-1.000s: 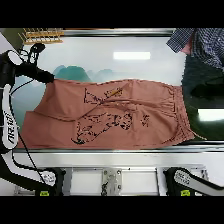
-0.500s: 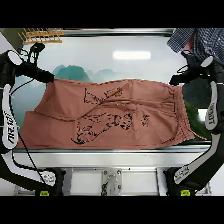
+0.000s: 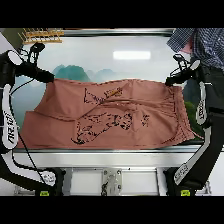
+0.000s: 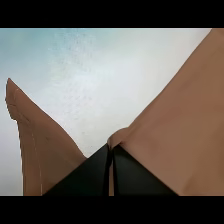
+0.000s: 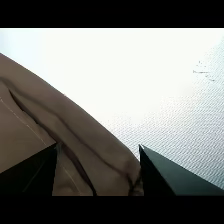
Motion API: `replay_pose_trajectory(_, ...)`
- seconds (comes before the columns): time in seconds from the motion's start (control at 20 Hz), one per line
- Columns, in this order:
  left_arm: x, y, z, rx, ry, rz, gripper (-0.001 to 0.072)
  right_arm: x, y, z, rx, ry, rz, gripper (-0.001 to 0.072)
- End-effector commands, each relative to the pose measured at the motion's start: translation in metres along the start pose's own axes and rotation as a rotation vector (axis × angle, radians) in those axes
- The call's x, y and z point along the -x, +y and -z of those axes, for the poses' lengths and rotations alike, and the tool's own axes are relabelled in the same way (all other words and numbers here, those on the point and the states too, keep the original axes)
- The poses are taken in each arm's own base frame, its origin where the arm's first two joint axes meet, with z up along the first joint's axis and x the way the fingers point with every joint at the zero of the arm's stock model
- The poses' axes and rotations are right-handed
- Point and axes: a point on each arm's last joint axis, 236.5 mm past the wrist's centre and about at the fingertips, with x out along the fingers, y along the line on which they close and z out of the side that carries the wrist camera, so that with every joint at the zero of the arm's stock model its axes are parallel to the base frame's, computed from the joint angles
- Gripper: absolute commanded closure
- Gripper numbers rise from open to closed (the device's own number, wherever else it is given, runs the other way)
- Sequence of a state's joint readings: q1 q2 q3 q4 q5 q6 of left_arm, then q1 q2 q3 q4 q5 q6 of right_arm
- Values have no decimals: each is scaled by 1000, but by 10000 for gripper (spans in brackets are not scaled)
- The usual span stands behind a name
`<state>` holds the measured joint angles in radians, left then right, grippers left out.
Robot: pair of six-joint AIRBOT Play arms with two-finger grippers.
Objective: Fold the clothes and pants, and hang the long-sleeved shirts on hangers.
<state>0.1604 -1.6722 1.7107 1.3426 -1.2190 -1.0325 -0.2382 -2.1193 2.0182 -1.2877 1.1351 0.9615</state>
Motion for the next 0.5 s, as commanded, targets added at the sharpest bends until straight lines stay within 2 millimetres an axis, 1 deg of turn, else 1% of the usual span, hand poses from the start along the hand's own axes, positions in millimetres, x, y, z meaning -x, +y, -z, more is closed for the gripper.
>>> replay_pose_trajectory(0.0, 0, -1, -1, 0, -1, 1, 702, -9, -2, 1, -25, -1, 4, 172)
replay_pose_trajectory(0.2, 0, -1, -1, 1, -2, 1, 702, -16, 2, 6, -55, 14, -16, 172)
replay_pose_trajectory(0.45, 0, -1, -1, 1, -2, 1, 702, -17, 3, 7, -95, 18, -18, 178)
